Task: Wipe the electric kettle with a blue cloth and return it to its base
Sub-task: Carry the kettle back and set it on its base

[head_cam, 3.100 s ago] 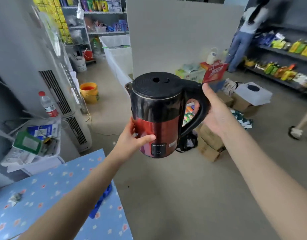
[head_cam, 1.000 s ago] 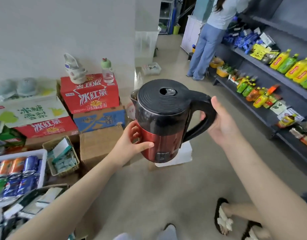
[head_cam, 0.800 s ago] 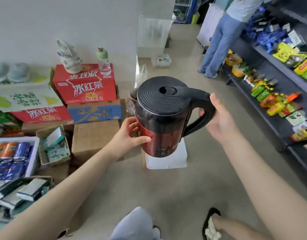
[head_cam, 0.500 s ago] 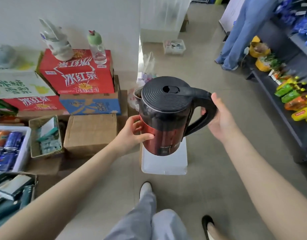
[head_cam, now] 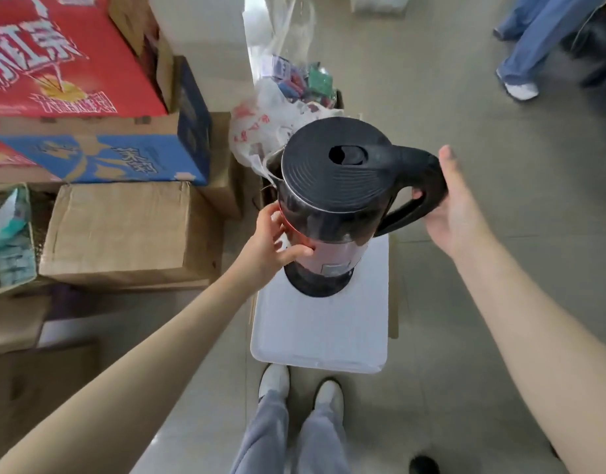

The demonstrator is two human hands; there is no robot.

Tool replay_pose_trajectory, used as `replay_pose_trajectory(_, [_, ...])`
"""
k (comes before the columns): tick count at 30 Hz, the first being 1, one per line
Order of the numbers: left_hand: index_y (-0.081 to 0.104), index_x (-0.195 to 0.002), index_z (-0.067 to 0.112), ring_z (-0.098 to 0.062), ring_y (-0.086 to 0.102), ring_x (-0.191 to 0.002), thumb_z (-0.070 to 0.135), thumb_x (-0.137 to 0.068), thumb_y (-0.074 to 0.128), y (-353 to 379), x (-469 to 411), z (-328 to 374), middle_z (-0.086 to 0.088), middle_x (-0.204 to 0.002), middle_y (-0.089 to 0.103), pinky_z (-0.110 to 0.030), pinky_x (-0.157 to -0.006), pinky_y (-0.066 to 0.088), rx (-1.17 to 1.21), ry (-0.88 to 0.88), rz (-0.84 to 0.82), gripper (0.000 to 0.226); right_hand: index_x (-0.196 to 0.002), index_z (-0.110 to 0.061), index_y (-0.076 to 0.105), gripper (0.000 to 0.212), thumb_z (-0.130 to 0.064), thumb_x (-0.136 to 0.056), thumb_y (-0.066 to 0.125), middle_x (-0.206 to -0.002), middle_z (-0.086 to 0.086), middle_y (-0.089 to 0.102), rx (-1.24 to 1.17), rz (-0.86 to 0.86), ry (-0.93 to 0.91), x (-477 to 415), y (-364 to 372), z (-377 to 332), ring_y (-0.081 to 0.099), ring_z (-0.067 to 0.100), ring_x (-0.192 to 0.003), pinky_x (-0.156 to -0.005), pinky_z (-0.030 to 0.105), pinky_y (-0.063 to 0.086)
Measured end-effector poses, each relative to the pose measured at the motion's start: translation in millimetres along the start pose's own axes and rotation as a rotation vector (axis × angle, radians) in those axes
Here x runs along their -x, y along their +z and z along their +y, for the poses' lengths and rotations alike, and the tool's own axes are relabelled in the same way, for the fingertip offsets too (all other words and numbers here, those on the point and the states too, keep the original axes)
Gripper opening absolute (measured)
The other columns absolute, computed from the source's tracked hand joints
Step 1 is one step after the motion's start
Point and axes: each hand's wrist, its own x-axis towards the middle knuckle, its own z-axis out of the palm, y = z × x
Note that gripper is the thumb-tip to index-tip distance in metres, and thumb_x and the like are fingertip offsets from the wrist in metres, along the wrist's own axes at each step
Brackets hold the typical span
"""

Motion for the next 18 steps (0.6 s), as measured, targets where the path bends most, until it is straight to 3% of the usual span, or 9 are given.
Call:
replay_pose_trajectory(3, [0.017,-0.144,0.025,-0.029,0.04,-0.143,0.063,-0.064,0.073,15,-5,-29,-0.005,-0.155,0.036,-0.045,-0.115,0.038,-0.034,0.014,0.039,0.104,-0.077,-0.025,0.062,0.025,-0.045,-0.091,0.055,-0.066,-0.014,0.06,0.009,-0.036,0.003,-13,-14,28,0.05,0.002,-0.061,-0.06,0.017,0.039])
replay_pose_trajectory(5, [0.014,-0.147,0.022,-0.026,0.04,-0.143,0.053,-0.067,0.07,22,-2,-41,-0.005,-0.154,0.037,-0.045,-0.116,0.037,-0.037,0.011,0.07,0.102,-0.08,-0.023,0.065,0.034,-0.056,-0.075,0.069,-0.075,-0.009,0.06,0.005,-0.063,-0.011,-14,-21,45,0.051,0.005,-0.068,-0.062,0.018,0.04])
replay_pose_trajectory(7, [0.014,-0.147,0.018,-0.026,0.042,-0.141,0.065,-0.067,0.069,22,-1,-47,-0.009,-0.155,0.037,-0.049,-0.115,0.038,-0.052,0.044,0.097,0.108,-0.085,-0.02,0.062,0.049,-0.062,-0.062,0.075,-0.081,-0.005,0.056,-0.024,-0.088,-0.025,-14,-24,55,0.049,0.007,-0.072,-0.065,0.02,0.041])
replay_pose_trajectory(11, [0.013,-0.15,0.013,-0.034,0.044,-0.14,0.08,-0.061,0.069,13,-2,-54,-0.017,-0.154,0.039,-0.056,-0.112,0.039,-0.09,0.039,0.06,0.125,-0.083,-0.019,0.057,0.052,-0.065,-0.063,0.073,-0.073,-0.006,0.048,-0.029,-0.115,-0.036,-7,-28,61,0.044,0.006,-0.063,-0.061,0.018,0.039])
replay_pose_trajectory(18, [0.005,-0.153,0.014,-0.03,0.035,-0.146,0.055,-0.069,0.069,22,26,-59,-0.015,-0.16,0.03,-0.049,-0.117,0.034,-0.15,-0.001,0.035,0.114,-0.081,-0.018,0.054,0.06,-0.071,-0.059,0.072,-0.07,-0.008,0.052,0.07,-0.17,0.013,24,-39,69,0.046,0.008,-0.065,-0.066,0.021,0.039])
